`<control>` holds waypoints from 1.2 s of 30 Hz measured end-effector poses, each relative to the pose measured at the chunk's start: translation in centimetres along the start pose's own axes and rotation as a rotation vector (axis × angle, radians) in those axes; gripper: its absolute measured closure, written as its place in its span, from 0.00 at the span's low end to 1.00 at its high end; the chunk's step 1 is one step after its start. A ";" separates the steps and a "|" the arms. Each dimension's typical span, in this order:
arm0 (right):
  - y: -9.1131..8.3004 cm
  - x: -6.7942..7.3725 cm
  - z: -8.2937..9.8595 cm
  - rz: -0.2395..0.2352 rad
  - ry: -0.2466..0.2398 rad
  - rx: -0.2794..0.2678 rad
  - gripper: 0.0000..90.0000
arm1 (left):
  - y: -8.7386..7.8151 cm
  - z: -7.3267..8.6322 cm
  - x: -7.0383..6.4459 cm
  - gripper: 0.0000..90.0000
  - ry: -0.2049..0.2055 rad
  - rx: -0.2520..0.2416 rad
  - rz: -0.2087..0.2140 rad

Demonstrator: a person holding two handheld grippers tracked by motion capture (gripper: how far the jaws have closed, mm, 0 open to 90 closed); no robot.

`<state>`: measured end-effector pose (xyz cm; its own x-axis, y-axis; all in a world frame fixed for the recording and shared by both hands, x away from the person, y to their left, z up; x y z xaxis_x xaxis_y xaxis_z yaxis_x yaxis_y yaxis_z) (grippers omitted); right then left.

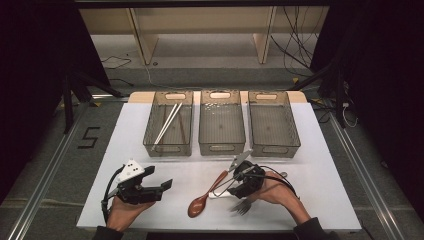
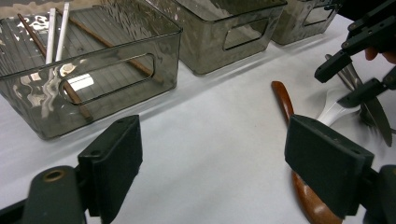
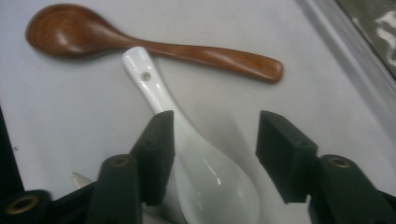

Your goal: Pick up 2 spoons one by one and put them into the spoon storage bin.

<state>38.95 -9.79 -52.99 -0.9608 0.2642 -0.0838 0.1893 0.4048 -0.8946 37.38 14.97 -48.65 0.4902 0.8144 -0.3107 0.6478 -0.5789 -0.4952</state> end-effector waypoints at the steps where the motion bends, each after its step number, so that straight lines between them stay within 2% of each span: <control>1: 0.1 0.2 -0.1 -0.007 -0.018 0.016 0.48 | 0.0 0.0 0.0 0.21 -0.001 -0.001 0.000; 4: 0.6 0.5 -0.6 -0.026 -0.075 0.041 0.47 | 0.0 0.0 0.0 0.21 0.001 -0.002 0.000; 9: 1.3 0.7 -0.7 -0.052 -0.141 0.093 0.46 | -0.1 -0.1 0.0 0.21 -0.004 -0.009 -0.001; 10: 1.4 0.9 -0.8 -0.057 -0.122 0.095 0.46 | -0.1 -0.1 0.1 0.21 0.000 -0.003 0.000; 12: 1.6 0.8 -0.6 -0.059 -0.145 0.108 0.46 | -0.1 -0.1 0.0 0.21 0.001 -0.005 0.000; 14: 1.8 0.8 -0.4 -0.058 -0.135 0.128 0.46 | -0.1 -0.1 0.0 0.21 0.001 -0.006 0.000; 17: 2.1 0.8 -0.2 -0.063 -0.150 0.149 0.49 | -0.1 -0.1 0.0 0.21 0.001 -0.005 0.000; 20: 2.0 0.8 -0.2 -0.073 -0.178 0.153 0.52 | -0.1 -0.1 0.0 0.21 0.001 -0.005 0.000; 21: 2.0 0.9 -0.3 -0.077 -0.173 0.155 0.54 | -0.1 -0.1 0.0 0.21 0.001 -0.004 0.000; 24: 1.9 0.9 -0.2 -0.087 -0.194 0.187 0.61 | -0.1 -0.1 0.0 0.21 0.001 -0.005 -0.001; 29: 1.9 0.7 -0.4 -0.101 -0.230 0.210 0.69 | -0.1 -0.1 0.0 0.21 0.001 -0.005 0.000; 32: 1.9 0.6 -0.5 -0.103 -0.241 0.217 0.73 | -0.1 -0.1 0.0 0.21 0.001 -0.005 -0.001; 35: 1.9 0.5 -0.5 -0.109 -0.222 0.215 0.76 | 0.0 -0.1 -0.1 0.21 0.003 -0.003 0.000; 36: 1.9 0.3 -0.6 -0.108 -0.230 0.219 0.77 | 0.0 -0.1 -0.1 0.21 0.002 -0.003 0.001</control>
<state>39.09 -8.43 -54.50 -0.9982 0.0157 -0.0575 0.0595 0.2159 -0.9746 37.36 14.90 -48.54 0.4924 0.8135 -0.3094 0.6488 -0.5800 -0.4925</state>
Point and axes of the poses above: each handheld gripper's, and its own axes: y roughly forward along the jaws, z roughly out of its underside, x roughly to its left, the point moved 9 cm from there along y, roughly forward along the jaws, and after that the axes turned 12 degrees about -y, right-handed, at the moved point
